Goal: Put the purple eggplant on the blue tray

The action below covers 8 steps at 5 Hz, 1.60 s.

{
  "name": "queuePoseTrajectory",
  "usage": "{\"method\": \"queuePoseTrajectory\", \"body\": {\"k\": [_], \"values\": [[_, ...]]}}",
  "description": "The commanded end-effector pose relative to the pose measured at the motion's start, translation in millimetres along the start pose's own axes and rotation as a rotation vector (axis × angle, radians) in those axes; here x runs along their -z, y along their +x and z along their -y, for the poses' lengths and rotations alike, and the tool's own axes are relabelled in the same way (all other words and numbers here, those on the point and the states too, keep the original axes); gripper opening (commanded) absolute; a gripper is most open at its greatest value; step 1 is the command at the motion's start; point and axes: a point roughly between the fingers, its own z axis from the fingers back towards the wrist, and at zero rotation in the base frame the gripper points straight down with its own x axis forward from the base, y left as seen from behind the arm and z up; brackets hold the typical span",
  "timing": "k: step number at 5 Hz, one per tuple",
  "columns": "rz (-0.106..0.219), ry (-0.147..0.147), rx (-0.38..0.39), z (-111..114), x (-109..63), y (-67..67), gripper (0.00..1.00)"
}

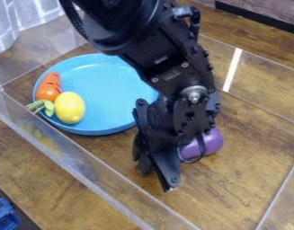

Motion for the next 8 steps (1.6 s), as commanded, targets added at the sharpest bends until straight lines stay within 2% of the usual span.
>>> {"method": "queuePoseTrajectory", "body": {"k": [1,4,8], "values": [[0.069,0.02,-0.038,-17,-21.0,8.7,0.0],[0.08,0.033,-0.029,-25,-26.5,9.3,0.0],[0.085,0.04,-0.025,-30,-18.1,9.7,0.0]]}}
